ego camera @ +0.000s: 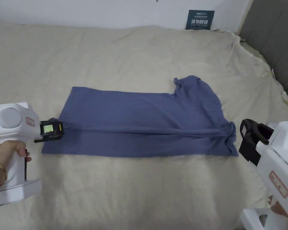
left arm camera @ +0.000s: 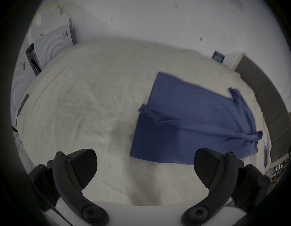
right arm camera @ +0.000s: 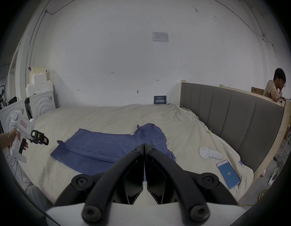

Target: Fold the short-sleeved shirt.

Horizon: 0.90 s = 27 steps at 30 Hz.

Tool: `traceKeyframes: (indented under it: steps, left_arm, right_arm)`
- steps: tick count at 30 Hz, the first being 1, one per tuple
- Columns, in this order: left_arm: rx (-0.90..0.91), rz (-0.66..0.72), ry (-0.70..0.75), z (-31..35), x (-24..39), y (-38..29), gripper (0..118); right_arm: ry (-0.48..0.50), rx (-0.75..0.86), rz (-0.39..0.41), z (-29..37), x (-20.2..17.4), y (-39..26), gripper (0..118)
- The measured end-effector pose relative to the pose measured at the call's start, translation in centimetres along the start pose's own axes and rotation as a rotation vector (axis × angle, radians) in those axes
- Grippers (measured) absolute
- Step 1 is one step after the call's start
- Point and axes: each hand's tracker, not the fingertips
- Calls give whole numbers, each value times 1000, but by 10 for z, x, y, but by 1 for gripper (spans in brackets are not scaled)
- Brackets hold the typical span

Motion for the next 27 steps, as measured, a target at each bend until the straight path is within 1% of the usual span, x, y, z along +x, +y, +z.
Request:
traceKeyframes:
  steps: [1,2,4,5,6,8,9,10,12,13,14,15,16,20,23,27]
  left_arm:
    - [-34,-12,8,-11,0,4,118]
    - [-58,-31,24,-20,2,5,115]
    - [-94,-65,58,-37,7,6,100]
    - [-105,-70,71,-43,7,7,100]
    - [-132,-66,79,-51,8,7,97]
    - [-162,-58,81,-62,10,7,87]
    - [-163,-57,81,-69,8,8,80]
    - [-170,-69,75,-72,9,7,69]
    - [-172,-81,23,-73,14,4,42]
    - [-169,-95,38,-70,15,5,38]
    - [-174,-105,20,-69,14,6,26]
    - [-182,-87,-33,-68,14,7,2]
    - [-177,-84,0,-67,15,7,1]
    - [-167,-112,1,-52,21,9,0]
    - [-106,-107,-24,-35,18,15,0]
    - [-33,-71,-72,-7,16,22,0]
  right_arm:
    - [-1,-9,-2,-4,2,-2,0]
    - [-5,-18,-4,-8,2,-3,0]
    - [-14,-31,-5,-13,1,-4,0]
    - [-18,-37,-7,-16,1,-5,0]
    - [-20,-45,-10,-20,1,-6,0]
    - [-20,-61,-4,-24,0,-8,0]
    - [-22,-67,4,-26,-1,-8,0]
    - [-24,-75,17,-28,-2,-9,0]
    - [-23,-83,32,-27,-3,-11,0]
    - [-22,-87,36,-27,-3,-12,0]
    - [-20,-92,36,-28,-2,-12,0]
    - [-21,-95,35,-28,-2,-12,0]
    - [-22,-98,35,-27,-1,-13,0]
    - [-22,-101,27,-26,2,-11,0]
    - [-27,-119,25,-30,8,-3,0]
    - [-33,-174,20,-48,27,14,0]
